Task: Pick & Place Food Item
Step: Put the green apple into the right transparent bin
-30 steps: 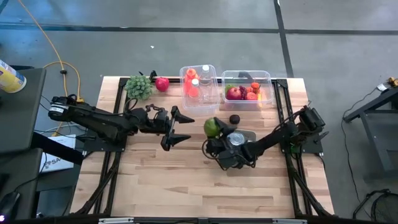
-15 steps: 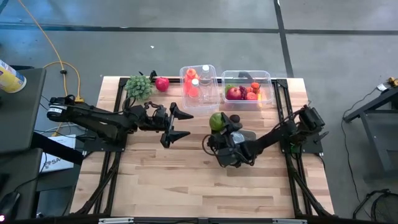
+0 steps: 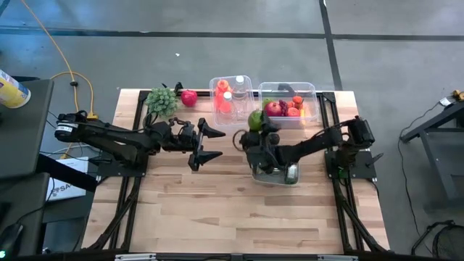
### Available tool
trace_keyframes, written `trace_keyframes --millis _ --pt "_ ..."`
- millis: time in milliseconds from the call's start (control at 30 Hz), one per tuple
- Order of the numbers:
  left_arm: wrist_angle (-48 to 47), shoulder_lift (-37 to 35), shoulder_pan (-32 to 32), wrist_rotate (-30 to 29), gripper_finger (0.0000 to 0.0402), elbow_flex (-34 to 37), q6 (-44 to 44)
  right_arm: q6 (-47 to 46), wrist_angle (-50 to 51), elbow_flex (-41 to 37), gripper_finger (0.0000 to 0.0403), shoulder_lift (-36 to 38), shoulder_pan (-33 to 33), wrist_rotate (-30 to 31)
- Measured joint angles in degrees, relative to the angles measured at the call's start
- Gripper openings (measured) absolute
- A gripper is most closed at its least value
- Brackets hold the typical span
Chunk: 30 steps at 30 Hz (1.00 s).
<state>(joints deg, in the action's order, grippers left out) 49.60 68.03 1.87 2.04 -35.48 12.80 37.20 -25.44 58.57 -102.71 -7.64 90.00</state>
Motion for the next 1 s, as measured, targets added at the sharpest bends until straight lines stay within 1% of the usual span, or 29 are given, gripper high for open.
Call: trace_keyframes --millis 67,233,467,567,767,1000 --pt "0.07 0.00 0.00 0.00 0.0342 0.00 0.00 -0.21 -0.32 0.00 0.0318 0.39 2.07 0.09" --pt "-0.53 0.00 0.01 0.02 0.0342 0.00 0.02 -1.07 -0.30 0.00 0.0342 0.32 7.91 -0.01" --pt "-0.53 0.00 0.67 0.11 0.0342 0.00 2.46 -1.24 -0.31 0.04 0.0340 0.43 15.22 0.22" --pt "0.38 0.00 1.49 0.13 0.0342 0.00 5.16 -0.86 0.02 0.00 0.0343 0.26 17.27 -0.12" --pt "0.66 0.00 2.92 0.11 0.0342 0.00 4.71 -1.06 -0.41 -0.02 0.0344 1.13 17.25 -0.13" --pt "0.59 0.00 3.32 0.99 0.0342 0.00 3.98 -3.94 -0.16 -0.02 0.0342 7.34 13.35 -0.11"
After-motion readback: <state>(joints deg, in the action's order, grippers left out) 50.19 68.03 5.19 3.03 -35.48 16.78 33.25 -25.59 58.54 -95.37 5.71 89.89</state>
